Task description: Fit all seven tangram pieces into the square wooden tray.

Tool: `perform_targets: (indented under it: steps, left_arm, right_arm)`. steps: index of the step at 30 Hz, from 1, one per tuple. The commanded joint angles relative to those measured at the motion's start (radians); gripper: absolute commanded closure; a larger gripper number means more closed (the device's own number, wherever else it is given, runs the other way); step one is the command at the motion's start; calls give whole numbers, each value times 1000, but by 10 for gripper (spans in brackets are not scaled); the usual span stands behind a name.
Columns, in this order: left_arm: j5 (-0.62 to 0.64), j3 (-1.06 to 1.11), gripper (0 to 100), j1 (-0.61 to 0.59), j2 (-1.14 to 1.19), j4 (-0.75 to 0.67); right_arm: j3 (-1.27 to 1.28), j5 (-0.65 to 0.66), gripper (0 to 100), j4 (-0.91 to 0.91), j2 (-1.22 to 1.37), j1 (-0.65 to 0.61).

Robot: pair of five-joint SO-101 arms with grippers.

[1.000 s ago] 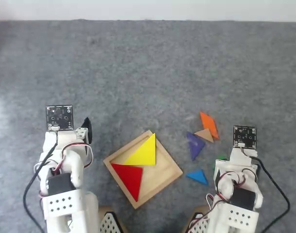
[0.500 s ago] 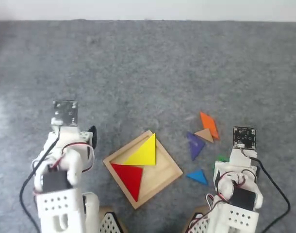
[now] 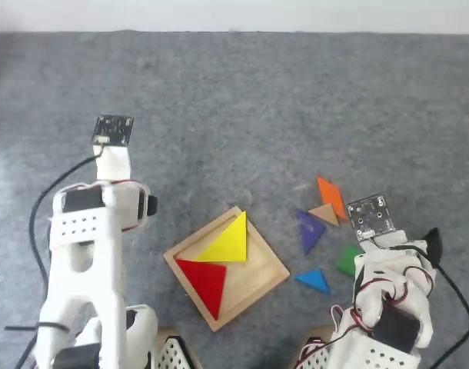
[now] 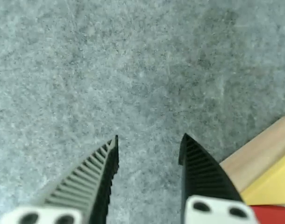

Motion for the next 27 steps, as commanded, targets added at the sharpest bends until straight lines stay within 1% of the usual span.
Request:
perform_targets:
  steps: [1, 5, 7, 11, 13, 16, 19, 22, 27]
  left_arm:
    - [57, -76, 790, 3, 6, 14]
    - [80, -79, 790, 3, 14, -8]
    - [81, -76, 790, 3, 15, -28]
    - [81, -82, 790, 2, 15, -28]
    - [83, -84, 790, -9, 15, -28]
    - [83, -120, 790, -83, 20, -28]
    - [84, -177, 790, -164, 83, -31]
    - [84, -249, 790, -201, 215, -49]
    - [100, -314, 790, -236, 399, -84]
  right_arm:
    - [-124, 40, 670, -58, 136, -7]
    - [-367, 38, 670, -68, 469, -56]
    - [-520, -8, 670, -68, 688, -111]
    - [-801, -187, 669, -68, 1135, -289]
    - [-888, -247, 668, -76, 1325, -397]
    - [-942, -292, 669, -79, 1541, -562]
    - [-899, -348, 666, -159, 1643, -704]
    - [-844, -400, 666, -217, 1659, -806]
    - [-836, -427, 666, -242, 1627, -897]
